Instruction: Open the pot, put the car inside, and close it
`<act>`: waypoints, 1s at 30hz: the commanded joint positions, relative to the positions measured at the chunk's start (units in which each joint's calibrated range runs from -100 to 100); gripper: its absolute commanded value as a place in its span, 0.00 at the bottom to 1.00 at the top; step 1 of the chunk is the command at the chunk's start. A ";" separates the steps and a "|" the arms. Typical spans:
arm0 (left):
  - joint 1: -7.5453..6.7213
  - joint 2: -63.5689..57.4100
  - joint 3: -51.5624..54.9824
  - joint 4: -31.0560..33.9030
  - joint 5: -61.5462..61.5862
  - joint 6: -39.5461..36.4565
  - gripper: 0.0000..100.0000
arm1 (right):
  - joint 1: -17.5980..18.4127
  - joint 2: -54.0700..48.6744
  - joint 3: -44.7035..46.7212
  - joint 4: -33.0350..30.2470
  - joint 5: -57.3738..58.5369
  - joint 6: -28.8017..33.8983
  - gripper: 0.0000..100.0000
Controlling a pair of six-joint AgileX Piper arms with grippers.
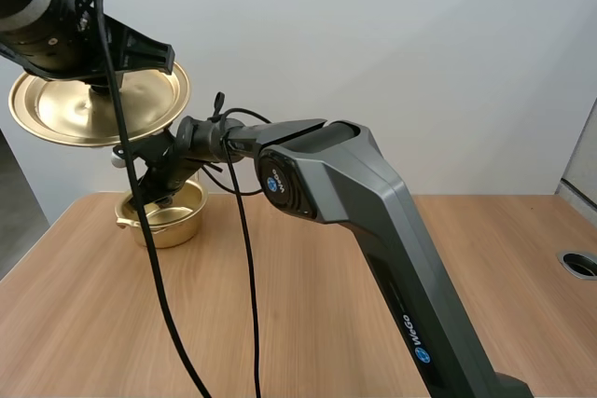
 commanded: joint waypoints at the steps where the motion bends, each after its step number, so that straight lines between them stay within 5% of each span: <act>1: 0.01 -0.03 -0.07 0.00 0.06 0.01 0.00 | -0.02 0.57 -0.05 -0.05 0.41 0.01 0.00; 19: 0.01 -0.03 -0.07 0.00 0.06 0.01 0.00 | -0.02 0.76 0.52 -0.67 -3.63 1.70 0.01; 21: 0.01 -0.03 -0.07 0.00 0.06 0.01 0.00 | -0.02 0.76 0.52 -0.84 -3.97 3.08 0.28; 24: 0.01 -0.03 -0.07 0.00 0.06 0.01 0.00 | -0.02 0.76 0.52 -2.79 -3.75 3.18 0.90; 25: 0.01 -0.03 -0.07 0.00 0.06 0.01 0.00 | -0.02 0.76 0.52 -3.73 -3.34 3.18 1.00; 30: 0.01 -0.03 -0.07 0.00 0.06 0.01 0.00 | -0.02 0.76 0.52 -4.77 -2.93 3.39 1.00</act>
